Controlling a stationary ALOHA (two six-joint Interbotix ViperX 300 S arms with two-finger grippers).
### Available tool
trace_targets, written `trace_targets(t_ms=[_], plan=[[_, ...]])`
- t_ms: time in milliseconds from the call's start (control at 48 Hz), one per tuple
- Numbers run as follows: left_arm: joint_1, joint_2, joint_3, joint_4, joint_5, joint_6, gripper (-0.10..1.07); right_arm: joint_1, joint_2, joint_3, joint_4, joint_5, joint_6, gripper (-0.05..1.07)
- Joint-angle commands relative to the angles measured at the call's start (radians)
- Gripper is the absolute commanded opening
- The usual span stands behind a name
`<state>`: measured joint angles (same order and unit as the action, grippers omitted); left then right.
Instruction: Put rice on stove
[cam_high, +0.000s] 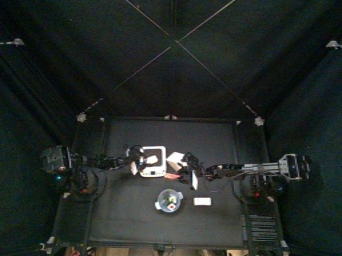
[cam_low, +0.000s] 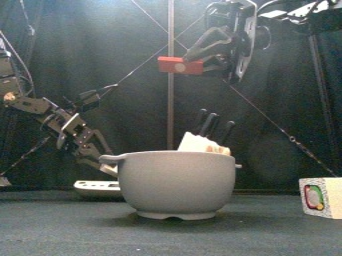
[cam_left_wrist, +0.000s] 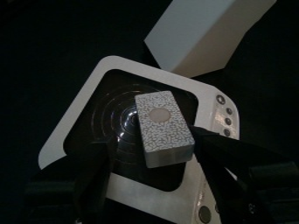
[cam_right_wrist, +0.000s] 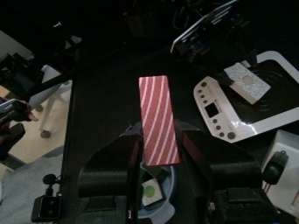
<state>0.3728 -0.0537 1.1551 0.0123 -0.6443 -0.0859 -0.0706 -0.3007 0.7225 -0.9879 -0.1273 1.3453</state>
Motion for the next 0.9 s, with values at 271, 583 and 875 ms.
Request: trace_targets(t_ms=[271,583,875], plan=[[0.005,-0.003,-0.017,-0.044,-0.005,-0.003,0.96,0.0,-0.014,-0.011,0.002,-0.005,0.0,0.62],[0.003,-0.012,-0.017,-0.043,-0.005,-0.002,0.96,0.0,-0.009,-0.011,0.002,-0.005,0.0,0.63],[-0.003,-0.051,-0.006,-0.043,-0.006,0.0,0.96,0.002,-0.005,-0.006,0.002,-0.005,0.005,0.62]])
